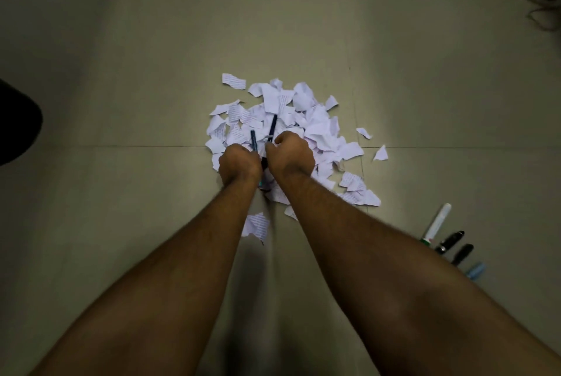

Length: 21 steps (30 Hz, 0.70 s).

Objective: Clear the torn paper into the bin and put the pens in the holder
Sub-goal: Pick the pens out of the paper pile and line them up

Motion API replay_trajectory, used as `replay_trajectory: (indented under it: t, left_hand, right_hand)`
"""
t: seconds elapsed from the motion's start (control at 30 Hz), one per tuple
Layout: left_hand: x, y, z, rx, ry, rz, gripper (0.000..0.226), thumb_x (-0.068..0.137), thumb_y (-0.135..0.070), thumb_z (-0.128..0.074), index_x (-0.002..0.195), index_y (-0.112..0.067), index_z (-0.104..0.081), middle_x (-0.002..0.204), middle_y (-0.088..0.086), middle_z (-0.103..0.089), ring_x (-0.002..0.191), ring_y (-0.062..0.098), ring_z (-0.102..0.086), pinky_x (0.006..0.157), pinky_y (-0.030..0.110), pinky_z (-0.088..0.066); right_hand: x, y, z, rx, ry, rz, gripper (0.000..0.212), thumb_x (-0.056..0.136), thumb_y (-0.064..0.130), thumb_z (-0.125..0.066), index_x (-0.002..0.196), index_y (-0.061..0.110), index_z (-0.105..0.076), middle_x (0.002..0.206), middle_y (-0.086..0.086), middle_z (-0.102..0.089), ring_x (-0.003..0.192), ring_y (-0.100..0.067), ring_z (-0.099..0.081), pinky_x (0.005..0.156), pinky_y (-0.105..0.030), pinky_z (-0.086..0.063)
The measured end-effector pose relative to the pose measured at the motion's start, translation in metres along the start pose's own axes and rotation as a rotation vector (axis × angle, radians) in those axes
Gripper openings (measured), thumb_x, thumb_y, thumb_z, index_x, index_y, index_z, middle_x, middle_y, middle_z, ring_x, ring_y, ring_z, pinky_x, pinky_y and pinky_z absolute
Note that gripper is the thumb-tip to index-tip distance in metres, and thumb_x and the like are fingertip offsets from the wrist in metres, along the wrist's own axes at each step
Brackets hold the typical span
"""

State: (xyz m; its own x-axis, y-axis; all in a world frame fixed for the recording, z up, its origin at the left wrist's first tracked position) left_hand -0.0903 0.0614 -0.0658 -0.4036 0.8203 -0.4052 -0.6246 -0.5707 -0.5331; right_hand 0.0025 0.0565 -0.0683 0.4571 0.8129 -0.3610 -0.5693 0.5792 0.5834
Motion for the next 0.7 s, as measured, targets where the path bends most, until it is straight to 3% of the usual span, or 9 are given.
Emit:
replay_trajectory:
  t: [0.1, 0.27, 0.47, 0.57, 0.7]
  left_hand:
    - [0.003, 0.001, 0.0, 0.051, 0.053, -0.033, 0.04, 0.086, -0.043, -0.066, 0.103, -0.007, -0.071, 0.108, 0.016, -0.071, 0.097, 0.035, -0.067, 0.072, 0.032, -0.051]
    - [0.003, -0.003, 0.001, 0.055, 0.1, -0.035, 0.035, 0.087, -0.035, -0.067, 0.107, -0.007, -0.066, 0.115, 0.016, -0.068, 0.102, 0.036, -0.065, 0.07, 0.031, -0.045]
    - [-0.004, -0.009, 0.01, -0.131, 0.045, 0.008, 0.032, 0.081, -0.035, -0.073, 0.095, -0.006, -0.074, 0.098, 0.011, -0.074, 0.085, 0.027, -0.068, 0.065, 0.028, -0.045]
    - [-0.017, -0.023, 0.013, -0.227, 0.051, -0.039, 0.022, 0.08, -0.032, -0.07, 0.074, -0.011, -0.07, 0.08, 0.007, -0.072, 0.073, 0.025, -0.064, 0.063, 0.027, -0.045]
    - [-0.035, -0.037, 0.012, -0.208, 0.083, -0.066, 0.034, 0.081, -0.036, -0.067, 0.056, -0.015, -0.057, 0.059, -0.001, -0.058, 0.065, 0.025, -0.058, 0.061, 0.027, -0.041]
  right_hand:
    - [0.004, 0.005, -0.009, -0.08, 0.038, -0.016, 0.041, 0.091, 0.053, -0.056, 0.112, 0.018, -0.064, 0.116, -0.009, -0.069, 0.105, -0.031, -0.065, 0.073, -0.032, -0.042]
    - [0.01, 0.006, -0.009, -0.022, 0.065, -0.091, 0.04, 0.093, 0.046, -0.056, 0.117, 0.015, -0.063, 0.12, -0.01, -0.067, 0.109, -0.031, -0.064, 0.074, -0.031, -0.04]
    - [-0.002, -0.003, -0.004, 0.407, 0.004, -0.19, 0.024, 0.086, 0.039, -0.065, 0.087, 0.015, -0.071, 0.083, -0.001, -0.07, 0.08, -0.023, -0.066, 0.07, -0.03, -0.051]
    - [-0.01, -0.014, 0.006, 0.606, -0.014, -0.26, 0.017, 0.083, 0.032, -0.068, 0.074, 0.019, -0.071, 0.075, -0.002, -0.073, 0.073, -0.025, -0.071, 0.074, -0.041, -0.062]
    - [-0.017, -0.029, 0.023, 0.754, -0.027, -0.293, 0.015, 0.079, 0.028, -0.069, 0.065, 0.021, -0.068, 0.072, -0.004, -0.073, 0.074, -0.032, -0.072, 0.07, -0.052, -0.062]
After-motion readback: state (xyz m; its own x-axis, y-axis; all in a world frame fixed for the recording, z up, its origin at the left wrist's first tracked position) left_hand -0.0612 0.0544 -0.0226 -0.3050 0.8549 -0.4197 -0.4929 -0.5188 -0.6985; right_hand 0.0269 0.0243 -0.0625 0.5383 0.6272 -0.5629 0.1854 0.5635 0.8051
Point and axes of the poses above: each hand's wrist, its own x-axis towards the middle knuckle, its own z-axis out of the back of the hand, y = z × x, the point moved 1 cm from there along x, towards the middle knuckle
